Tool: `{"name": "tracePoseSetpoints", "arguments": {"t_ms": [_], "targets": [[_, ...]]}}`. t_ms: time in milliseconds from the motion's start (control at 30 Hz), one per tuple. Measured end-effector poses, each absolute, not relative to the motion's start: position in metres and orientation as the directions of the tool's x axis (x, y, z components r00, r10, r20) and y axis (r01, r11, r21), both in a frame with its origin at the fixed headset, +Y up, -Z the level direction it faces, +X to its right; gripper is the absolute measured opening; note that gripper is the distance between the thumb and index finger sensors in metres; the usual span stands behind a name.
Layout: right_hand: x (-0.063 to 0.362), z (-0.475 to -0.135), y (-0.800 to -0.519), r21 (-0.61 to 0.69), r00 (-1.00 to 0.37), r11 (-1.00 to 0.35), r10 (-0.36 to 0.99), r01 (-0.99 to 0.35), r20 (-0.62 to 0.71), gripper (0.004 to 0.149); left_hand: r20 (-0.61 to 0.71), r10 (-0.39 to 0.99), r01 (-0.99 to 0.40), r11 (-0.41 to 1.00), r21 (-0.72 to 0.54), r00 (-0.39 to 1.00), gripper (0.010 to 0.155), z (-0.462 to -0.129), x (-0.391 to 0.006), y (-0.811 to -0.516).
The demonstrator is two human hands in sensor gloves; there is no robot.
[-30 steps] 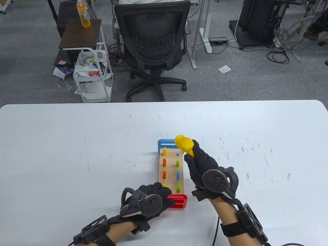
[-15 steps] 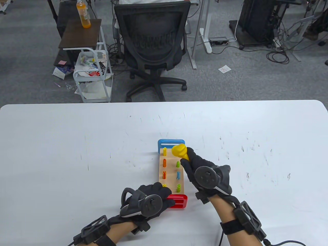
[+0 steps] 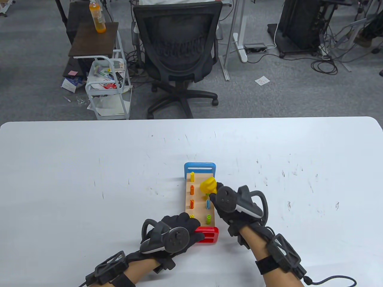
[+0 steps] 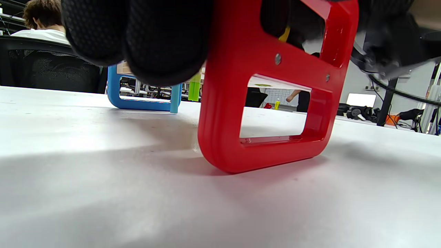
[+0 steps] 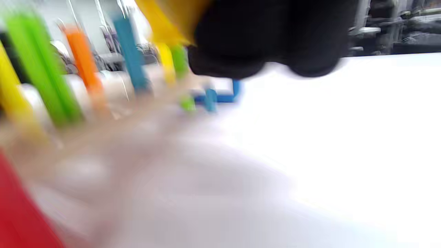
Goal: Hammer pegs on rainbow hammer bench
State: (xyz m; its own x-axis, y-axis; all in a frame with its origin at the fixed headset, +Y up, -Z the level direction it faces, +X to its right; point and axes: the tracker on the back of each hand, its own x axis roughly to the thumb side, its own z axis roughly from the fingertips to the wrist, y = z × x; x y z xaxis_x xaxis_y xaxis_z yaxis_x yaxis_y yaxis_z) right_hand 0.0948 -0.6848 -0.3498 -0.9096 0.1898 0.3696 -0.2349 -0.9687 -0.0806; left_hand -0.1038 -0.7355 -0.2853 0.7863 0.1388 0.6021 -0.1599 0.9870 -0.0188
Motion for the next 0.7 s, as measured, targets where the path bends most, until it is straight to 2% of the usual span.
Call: {"name": "tracePoseSetpoints", "arguments": {"t_ms": [33,67,133,200,300,433,467,533,567,600,633,667,700], "targets": [[0.096,-0.344,-0.68,-0.243,-0.884,-0.916,0.196,-0.319,0.424,0.064,0.601,0.142,-0.162,0.987,-0.02,0.786,0.059,-0.285,-0.104,-0.736],[0.096,-0.339,-0.676,-0.335,-0.872,-0.867,0.2,-0.37,0.447,0.064,0.601,0.142,-0.163,0.986,-0.019,0.787,0.059,-0.285,-0.104,-0.736],[0.099,-0.333,-0.668,-0.334,-0.871,-0.868,0.197,-0.369,0.451,0.064,0.601,0.136,-0.159,0.987,-0.015,0.788,0.059,-0.285,-0.104,-0.736],[0.103,-0.328,-0.663,-0.397,-0.844,-0.801,0.231,-0.448,0.484,0.064,0.6,0.142,-0.163,0.986,-0.019,0.787,0.059,-0.285,-0.104,-0.736],[0.107,-0.326,-0.657,-0.438,-0.828,-0.752,0.251,-0.493,0.501,0.064,0.6,0.138,-0.157,0.987,-0.02,0.788,0.058,-0.285,-0.103,-0.736],[0.109,-0.333,-0.664,-0.444,-0.824,-0.749,0.236,-0.493,0.516,0.063,0.601,0.129,-0.141,0.99,-0.027,0.789,0.058,-0.286,-0.103,-0.735],[0.108,-0.338,-0.671,-0.424,-0.832,-0.775,0.227,-0.469,0.506,0.063,0.602,0.123,-0.132,0.991,-0.029,0.789,0.058,-0.286,-0.102,-0.735],[0.104,-0.351,-0.689,-0.287,-0.863,-0.889,0.197,-0.357,0.464,0.062,0.602,0.122,-0.129,0.991,-0.032,0.789,0.058,-0.286,-0.102,-0.735],[0.1,-0.362,-0.705,-0.041,-0.916,-0.982,0.154,-0.182,0.37,0.063,0.603,0.117,-0.122,0.992,-0.033,0.789,0.058,-0.286,-0.102,-0.734],[0.11,-0.354,-0.697,0.071,-0.937,-0.985,0.173,-0.159,0.304,0.063,0.604,0.117,-0.123,0.992,-0.033,0.789,0.058,-0.286,-0.102,-0.734],[0.105,-0.359,-0.693,-0.008,-0.89,-0.955,0.274,-0.298,0.364,0.062,0.604,0.118,-0.123,0.992,-0.033,0.788,0.058,-0.286,-0.102,-0.735],[0.11,-0.355,-0.683,-0.233,-0.886,-0.891,0.292,-0.389,0.361,0.062,0.604,0.118,-0.121,0.992,-0.036,0.788,0.058,-0.286,-0.101,-0.734],[0.112,-0.353,-0.67,-0.297,-0.864,-0.855,0.287,-0.426,0.414,0.062,0.604,0.112,-0.114,0.993,-0.036,0.789,0.058,-0.286,-0.101,-0.734]]}}
